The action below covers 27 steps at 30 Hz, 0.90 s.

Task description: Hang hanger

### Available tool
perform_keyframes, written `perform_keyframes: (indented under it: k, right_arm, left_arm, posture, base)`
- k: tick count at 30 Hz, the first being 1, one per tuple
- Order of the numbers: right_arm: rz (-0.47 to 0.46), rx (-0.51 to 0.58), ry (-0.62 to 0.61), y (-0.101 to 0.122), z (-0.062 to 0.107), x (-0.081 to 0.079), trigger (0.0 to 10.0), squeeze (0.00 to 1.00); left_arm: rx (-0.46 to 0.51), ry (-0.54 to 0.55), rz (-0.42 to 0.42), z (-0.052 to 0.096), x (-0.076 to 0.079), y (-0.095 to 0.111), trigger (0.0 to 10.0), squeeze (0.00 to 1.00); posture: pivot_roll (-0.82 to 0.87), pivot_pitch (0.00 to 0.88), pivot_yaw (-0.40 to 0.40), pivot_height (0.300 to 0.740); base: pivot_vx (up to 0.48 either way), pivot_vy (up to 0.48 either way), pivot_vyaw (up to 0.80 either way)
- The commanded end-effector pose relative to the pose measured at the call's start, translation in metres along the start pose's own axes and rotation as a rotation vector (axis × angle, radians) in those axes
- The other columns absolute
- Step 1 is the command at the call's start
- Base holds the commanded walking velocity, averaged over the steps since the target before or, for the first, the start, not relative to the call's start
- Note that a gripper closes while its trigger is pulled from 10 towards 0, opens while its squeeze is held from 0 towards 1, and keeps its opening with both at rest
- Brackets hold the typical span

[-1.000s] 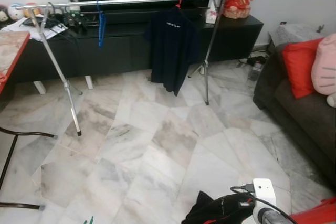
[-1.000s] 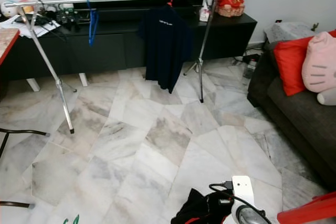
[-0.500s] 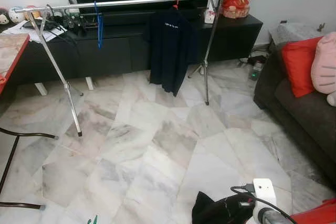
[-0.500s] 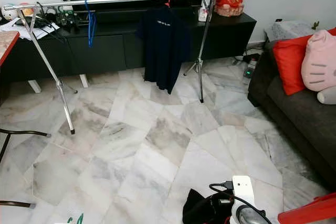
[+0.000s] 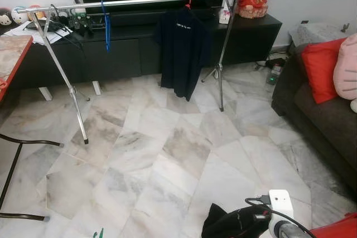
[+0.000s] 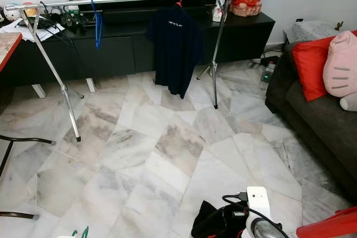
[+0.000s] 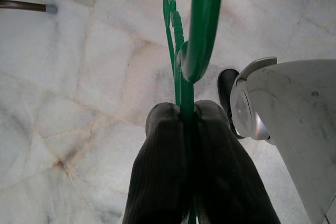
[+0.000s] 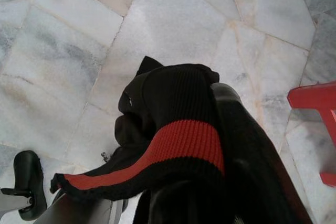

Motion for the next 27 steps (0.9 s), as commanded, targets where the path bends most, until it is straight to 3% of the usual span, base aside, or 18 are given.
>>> perform_keyframes:
  k: [1,16,27]
  right_arm:
    - [0.002,0.004,-0.011,0.0015,0.0003,0.0055,10.0,0.0]
    - [0.002,0.004,-0.01,0.0015,0.0003,0.0052,10.0,0.0]
    - [0.003,0.003,-0.01,0.0014,0.0003,0.0051,10.0,0.0]
  left_arm:
    - [-0.022,-0.002,-0.009,0.0005,-0.0007,-0.0039,10.0,0.0]
    - [-0.006,-0.003,-0.005,-0.0005,0.0011,0.0004,10.0,0.0]
    - [-0.007,-0.004,-0.002,0.0003,0.0026,-0.002,10.0,0.0]
  posture:
    - [0.03,0.0,-0.066,0.716]
    - [0.03,0.0,-0.066,0.716]
    - [0.03,0.0,-0.066,0.716]
  base:
    - [0.0,0.0,0.0]
    - [0.0,0.001,0.0]
    - [0.0,0.289,0.0]
Point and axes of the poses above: a point about 5 cm out from each wrist's last joint towards the gripper, its own z axis pointing back from the gripper into the wrist, its own y axis along the axis of the wrist's last joint, x = y × z, the point moved 3 cm from there along -z, pointing out of the wrist towards the gripper, and after that the axes turned 5 degrees about z, right-handed, at the moved point
